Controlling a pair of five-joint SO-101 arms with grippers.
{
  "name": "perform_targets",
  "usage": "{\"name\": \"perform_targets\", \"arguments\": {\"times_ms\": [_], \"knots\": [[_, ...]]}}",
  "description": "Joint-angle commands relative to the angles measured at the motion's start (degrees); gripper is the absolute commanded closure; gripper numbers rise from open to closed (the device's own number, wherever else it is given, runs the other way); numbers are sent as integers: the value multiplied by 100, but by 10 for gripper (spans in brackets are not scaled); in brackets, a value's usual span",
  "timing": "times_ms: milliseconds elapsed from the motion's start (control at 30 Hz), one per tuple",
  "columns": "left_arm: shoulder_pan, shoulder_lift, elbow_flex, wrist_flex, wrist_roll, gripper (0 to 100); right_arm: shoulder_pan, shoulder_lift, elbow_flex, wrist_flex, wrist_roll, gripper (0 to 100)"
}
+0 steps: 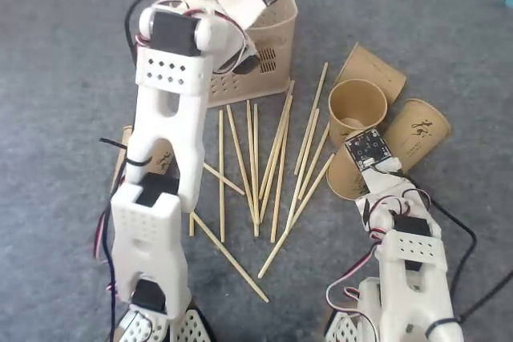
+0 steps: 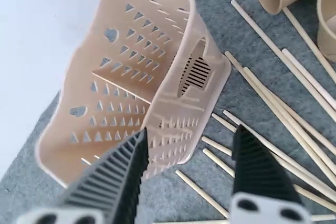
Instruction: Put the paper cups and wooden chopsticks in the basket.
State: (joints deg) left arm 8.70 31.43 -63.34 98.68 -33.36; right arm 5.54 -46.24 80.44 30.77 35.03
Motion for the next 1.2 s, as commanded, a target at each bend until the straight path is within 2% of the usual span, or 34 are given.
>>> {"name": "perform_targets", "arguments": {"times_ms": [0, 200, 400, 533, 633, 767, 1167], "knots": [[-273, 264, -198, -387, -44, 750, -40, -119, -53, -127, 79, 990], [-501, 791, -198, -545, -44, 769, -48, -119, -53, -127, 79, 990], [-237, 853, -198, -352, -149, 991, -48, -119, -53, -127, 79, 990], [-97, 826, -207, -229, -229, 990, -40, -119, -53, -127, 79, 990], [35, 826, -462, 229, -255, 991, -40, -119, -62, -136, 79, 990], [62, 747, -523, 220, -246, 991, -40, -110, -44, -233, 79, 990], [123, -1398, 1349, 211, -387, 990, -31, -110, -44, -242, 79, 990]]}}
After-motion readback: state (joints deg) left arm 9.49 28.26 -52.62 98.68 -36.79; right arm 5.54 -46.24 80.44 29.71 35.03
